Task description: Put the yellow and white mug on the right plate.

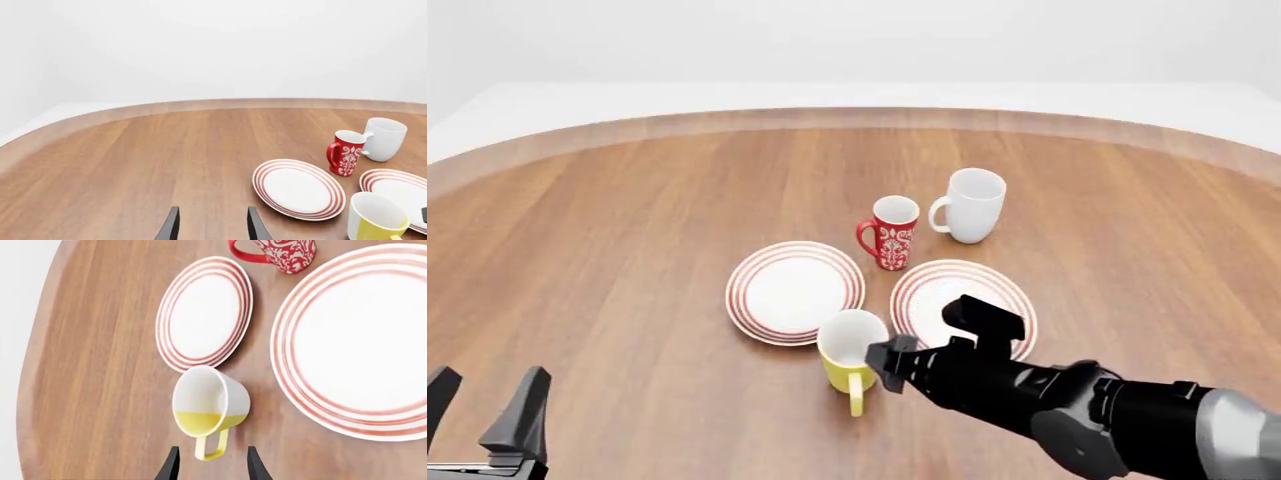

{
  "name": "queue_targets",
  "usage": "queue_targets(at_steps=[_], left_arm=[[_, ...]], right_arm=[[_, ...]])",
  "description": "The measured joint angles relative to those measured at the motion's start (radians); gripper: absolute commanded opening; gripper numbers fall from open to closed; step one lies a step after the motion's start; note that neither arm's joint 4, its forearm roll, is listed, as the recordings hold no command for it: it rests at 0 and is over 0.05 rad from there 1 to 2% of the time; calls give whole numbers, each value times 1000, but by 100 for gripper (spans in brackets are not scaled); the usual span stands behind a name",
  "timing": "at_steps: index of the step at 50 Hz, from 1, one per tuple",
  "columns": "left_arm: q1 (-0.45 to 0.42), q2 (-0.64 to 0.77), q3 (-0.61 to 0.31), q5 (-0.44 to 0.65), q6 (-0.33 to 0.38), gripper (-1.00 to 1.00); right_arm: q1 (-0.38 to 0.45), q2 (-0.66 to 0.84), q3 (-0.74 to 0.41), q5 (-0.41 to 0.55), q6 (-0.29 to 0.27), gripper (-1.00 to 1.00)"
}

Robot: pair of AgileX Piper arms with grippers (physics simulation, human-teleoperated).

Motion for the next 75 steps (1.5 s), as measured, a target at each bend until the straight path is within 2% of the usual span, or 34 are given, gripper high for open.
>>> queue_targets(at_steps=[17,39,75], left_arm=[[0,0,0,0,0,100],[0,0,0,0,0,100],[0,0,0,0,0,100]], right_arm=[[12,40,-16,-19,-3,100],[53,118,-10,-101,30,100],[89,210,-25,-173,54,100]])
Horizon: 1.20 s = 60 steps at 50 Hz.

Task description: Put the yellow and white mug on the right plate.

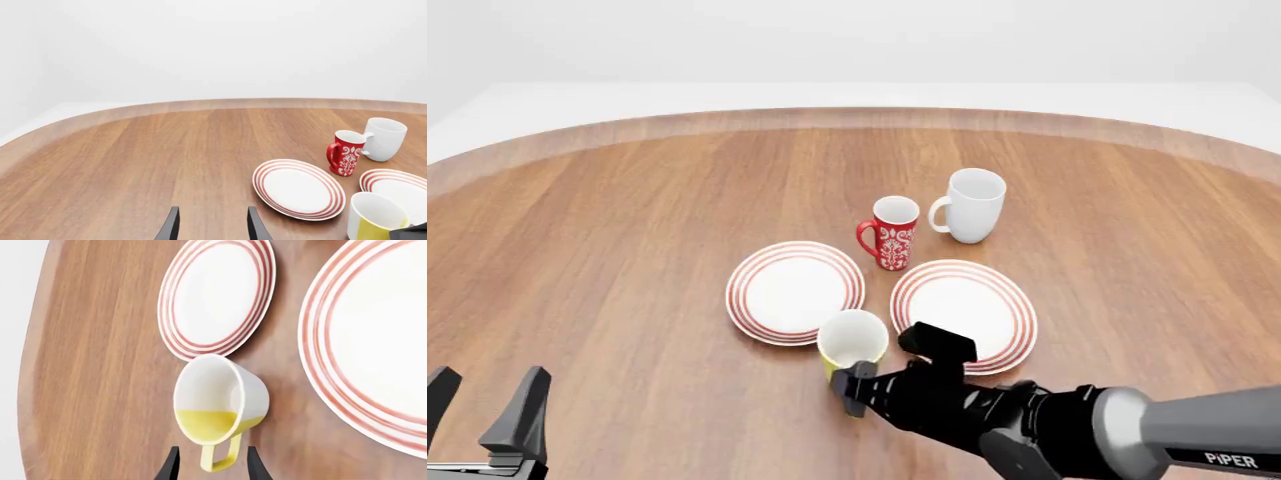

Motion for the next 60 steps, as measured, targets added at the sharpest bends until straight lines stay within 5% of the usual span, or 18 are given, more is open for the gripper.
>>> queue_targets(at_steps=[41,42,60], left_arm=[[0,0,0,0,0,100],[0,0,0,0,0,100],[0,0,0,0,0,100]], right_arm=[[32,109,4,-98,41,100],[33,110,4,-99,42,-100],[34,78,9,-71,22,-100]])
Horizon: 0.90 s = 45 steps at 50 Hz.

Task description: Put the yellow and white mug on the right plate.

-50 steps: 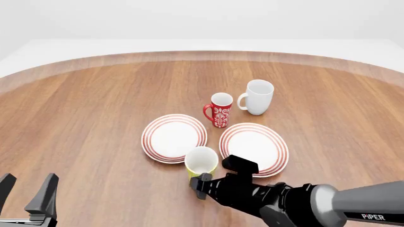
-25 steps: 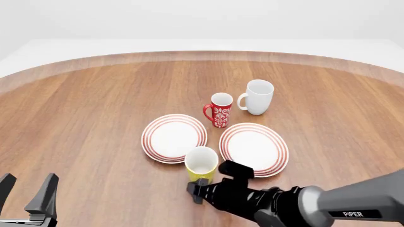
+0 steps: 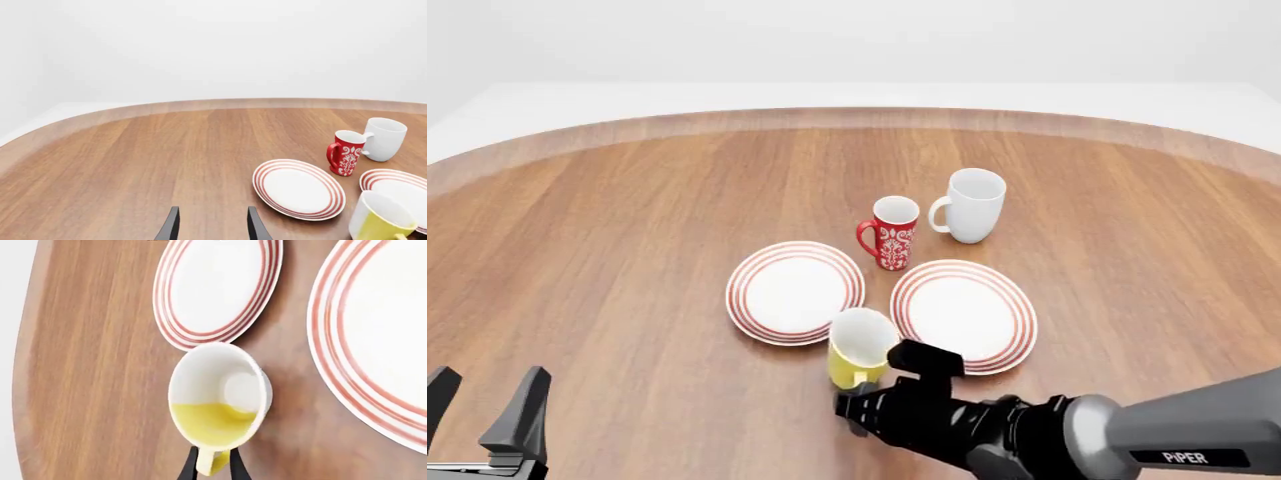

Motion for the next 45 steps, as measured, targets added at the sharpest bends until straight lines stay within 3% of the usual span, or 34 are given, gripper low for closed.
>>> queue_targets(at_steps=[18,27,45], left_arm=[[0,0,0,0,0,100],[0,0,0,0,0,100],[0,0,0,0,0,100]], right_arm=[[-39,-127,-25,152,-75,-100],[-72,-202,-54,268,-138,-100],[-233,-336,-75,436,-281,-100]])
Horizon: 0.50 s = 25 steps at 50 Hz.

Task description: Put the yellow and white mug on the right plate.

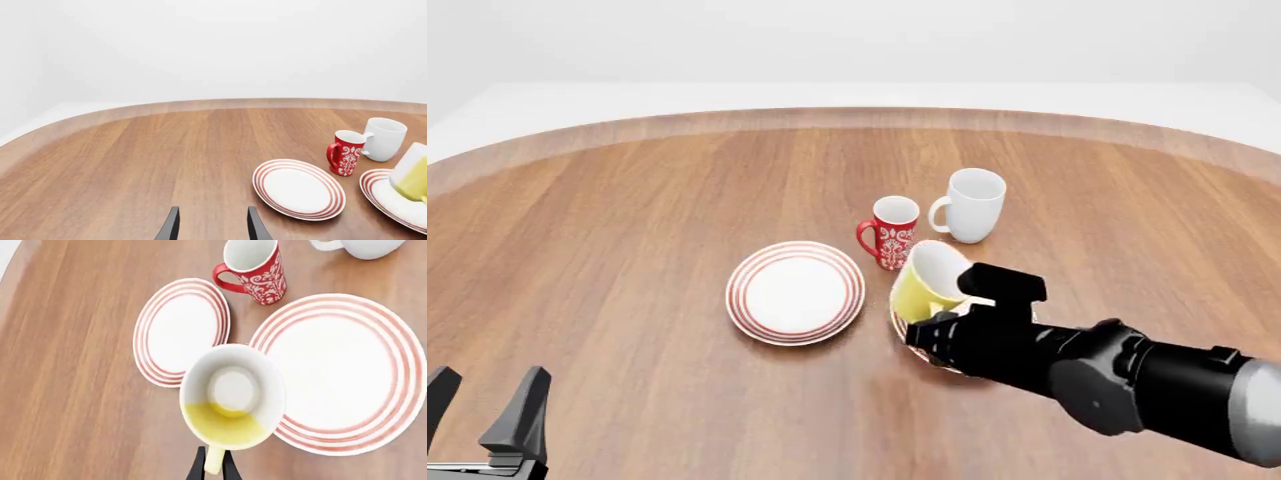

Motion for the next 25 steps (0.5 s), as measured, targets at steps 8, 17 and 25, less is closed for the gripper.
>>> queue_targets(at_steps=[8,17,25], left_arm=[[0,0,0,0,0,100],[0,0,0,0,0,100],[0,0,0,0,0,100]], right_arm=[[-94,-56,10,33,-47,-100],[-183,-89,27,47,-104,-100],[-251,-83,36,42,-176,-100]])
